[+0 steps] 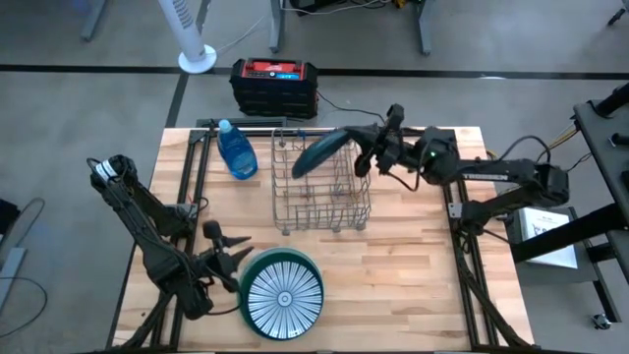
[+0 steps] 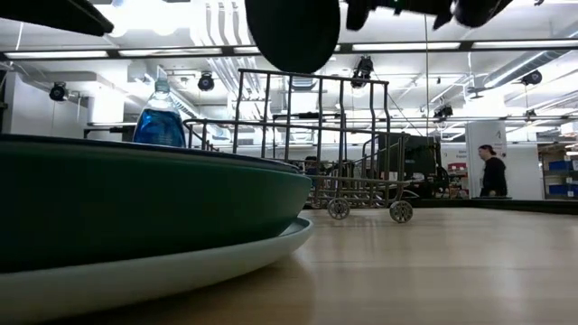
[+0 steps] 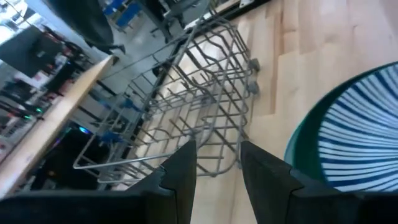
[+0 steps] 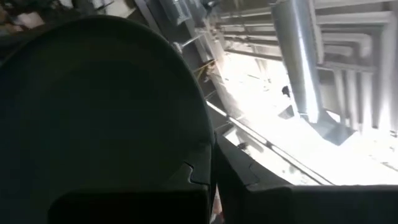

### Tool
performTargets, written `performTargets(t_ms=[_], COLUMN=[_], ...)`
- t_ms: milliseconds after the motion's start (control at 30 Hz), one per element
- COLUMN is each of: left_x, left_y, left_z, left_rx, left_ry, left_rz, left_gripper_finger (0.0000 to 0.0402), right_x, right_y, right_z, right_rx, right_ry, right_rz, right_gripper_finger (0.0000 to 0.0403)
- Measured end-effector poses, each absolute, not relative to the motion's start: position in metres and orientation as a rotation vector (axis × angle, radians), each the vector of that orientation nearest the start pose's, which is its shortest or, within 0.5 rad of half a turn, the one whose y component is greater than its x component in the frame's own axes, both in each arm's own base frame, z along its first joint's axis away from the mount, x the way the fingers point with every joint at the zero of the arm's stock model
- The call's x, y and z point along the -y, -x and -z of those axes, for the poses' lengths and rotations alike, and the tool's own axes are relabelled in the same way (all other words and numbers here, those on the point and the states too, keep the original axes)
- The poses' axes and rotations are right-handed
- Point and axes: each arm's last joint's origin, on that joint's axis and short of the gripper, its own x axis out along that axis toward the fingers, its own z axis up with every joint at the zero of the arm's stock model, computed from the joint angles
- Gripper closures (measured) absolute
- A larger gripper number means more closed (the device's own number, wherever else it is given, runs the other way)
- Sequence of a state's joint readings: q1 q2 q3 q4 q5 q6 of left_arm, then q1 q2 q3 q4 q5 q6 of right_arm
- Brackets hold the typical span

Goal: Sort dishes
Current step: Put the blue plate into the gray dishwasher rack

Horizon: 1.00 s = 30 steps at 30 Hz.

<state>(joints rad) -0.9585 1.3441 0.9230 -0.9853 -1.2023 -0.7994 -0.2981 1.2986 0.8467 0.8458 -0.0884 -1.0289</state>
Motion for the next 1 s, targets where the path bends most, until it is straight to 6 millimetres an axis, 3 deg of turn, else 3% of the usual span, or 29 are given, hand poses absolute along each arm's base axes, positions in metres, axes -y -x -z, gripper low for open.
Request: performTargets(t_ms=[233, 567, 767, 1000], left_x=[0.160, 0.158, 0.158, 0.157], left_y=[-0.145, -0.144, -0.144, -0.143], left_z=[-0.237, -0.236, -0.236, -0.236], left_rx=[-0.520, -0.546, -0.538, -0.528], left_ry=[-0.492, -0.506, -0.473, -0.428], left_rz=[-0.447, -0.444, -0.455, -0.469], left_gripper_finger=[0.0286, 0.0286, 0.0286, 0.0286], right_x=[0.128, 0.176, 0.187, 0.190], right_y=[-0.306, -0.367, -0.385, -0.387], right_z=[-0.337, -0.327, -0.305, -0.293], right_rx=[0.195, 0.020, -0.079, -0.160], right_ry=[0.895, 1.008, 1.120, 1.160], right_rz=[0.489, 0.469, 0.402, 0.338], right_gripper_finger=[0.0403, 0.0403, 0.0403, 0.0403])
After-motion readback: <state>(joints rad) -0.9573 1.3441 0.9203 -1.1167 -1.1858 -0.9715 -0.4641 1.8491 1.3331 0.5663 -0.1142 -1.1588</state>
